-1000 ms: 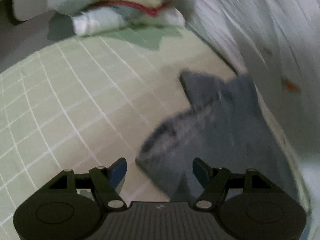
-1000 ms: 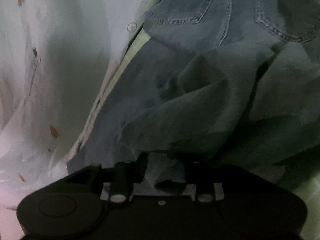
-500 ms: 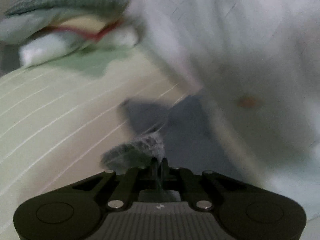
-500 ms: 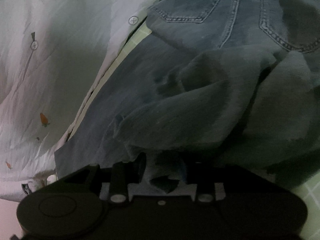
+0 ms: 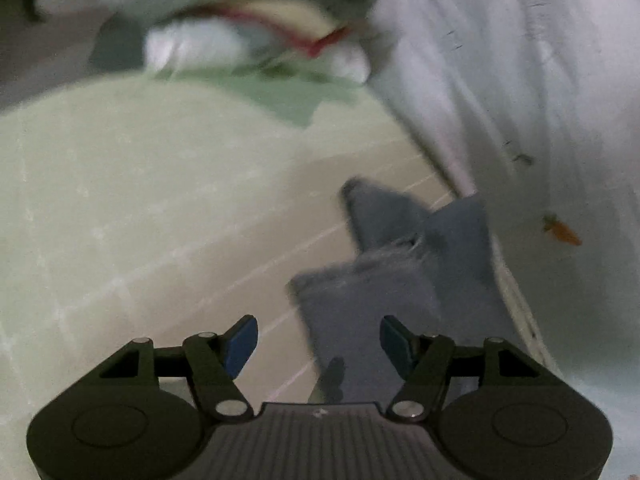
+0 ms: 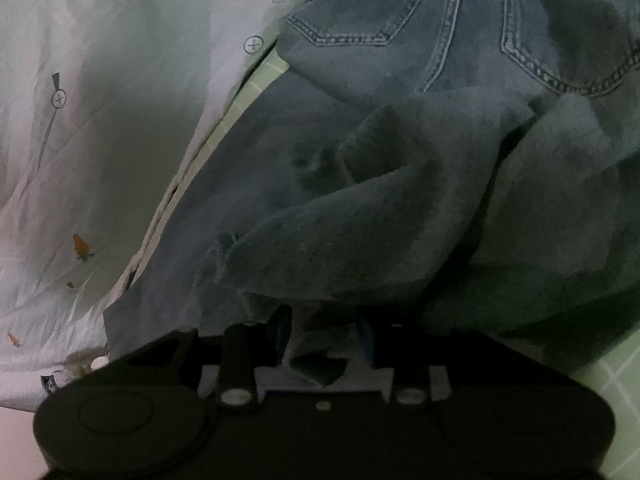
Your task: Fold clothes
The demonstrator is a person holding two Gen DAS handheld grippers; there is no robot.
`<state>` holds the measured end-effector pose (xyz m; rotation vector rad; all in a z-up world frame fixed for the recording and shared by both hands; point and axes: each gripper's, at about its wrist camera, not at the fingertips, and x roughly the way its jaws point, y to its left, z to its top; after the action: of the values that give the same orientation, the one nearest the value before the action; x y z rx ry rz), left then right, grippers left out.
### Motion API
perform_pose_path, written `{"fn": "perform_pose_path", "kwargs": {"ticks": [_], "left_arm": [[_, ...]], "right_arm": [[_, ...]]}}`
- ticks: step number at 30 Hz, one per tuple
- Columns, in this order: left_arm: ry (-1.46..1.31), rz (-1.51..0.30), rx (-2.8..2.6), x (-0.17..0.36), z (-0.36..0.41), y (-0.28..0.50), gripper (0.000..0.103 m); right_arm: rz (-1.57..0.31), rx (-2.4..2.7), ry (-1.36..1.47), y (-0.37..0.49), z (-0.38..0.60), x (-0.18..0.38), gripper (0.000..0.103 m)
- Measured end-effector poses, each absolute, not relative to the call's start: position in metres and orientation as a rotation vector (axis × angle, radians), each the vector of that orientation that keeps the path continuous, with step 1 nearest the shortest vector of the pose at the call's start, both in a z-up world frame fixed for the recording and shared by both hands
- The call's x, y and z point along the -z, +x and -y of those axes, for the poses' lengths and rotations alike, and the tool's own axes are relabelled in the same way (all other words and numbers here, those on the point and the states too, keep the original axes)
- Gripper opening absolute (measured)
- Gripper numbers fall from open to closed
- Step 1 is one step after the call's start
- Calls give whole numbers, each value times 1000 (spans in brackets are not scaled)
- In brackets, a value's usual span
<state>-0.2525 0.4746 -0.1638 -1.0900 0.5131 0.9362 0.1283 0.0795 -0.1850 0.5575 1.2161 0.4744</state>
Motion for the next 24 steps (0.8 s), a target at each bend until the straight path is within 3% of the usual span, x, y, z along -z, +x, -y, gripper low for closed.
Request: {"fn": "perform_pose_path", "kwargs": {"ticks": [9,11,12,13,18,24], "left_arm": [[-1068,-525,-952,181,-479,-215,75],[-1000,-575,-942,179,-479,-200,64],[-972,-602,-938,178,-479,-195,41],[-973,-623,-933,178,-478,-192,9],[-1045,-595,-958,169,-469,-211,5],[-1015,-375,-1009,87,-438,-299,5]], "right_arm": [[-1205,-485,575,132,-75,168,44],[-1174,-467,607,132,-64,163,44],[-1159,-455,622,132,-59,160,44],[-1147,-442,637,132,-54,159,44],[-1135,-394,678,122,-36,161,44],[-1115,-425,693,105,-27,156,44]]}}
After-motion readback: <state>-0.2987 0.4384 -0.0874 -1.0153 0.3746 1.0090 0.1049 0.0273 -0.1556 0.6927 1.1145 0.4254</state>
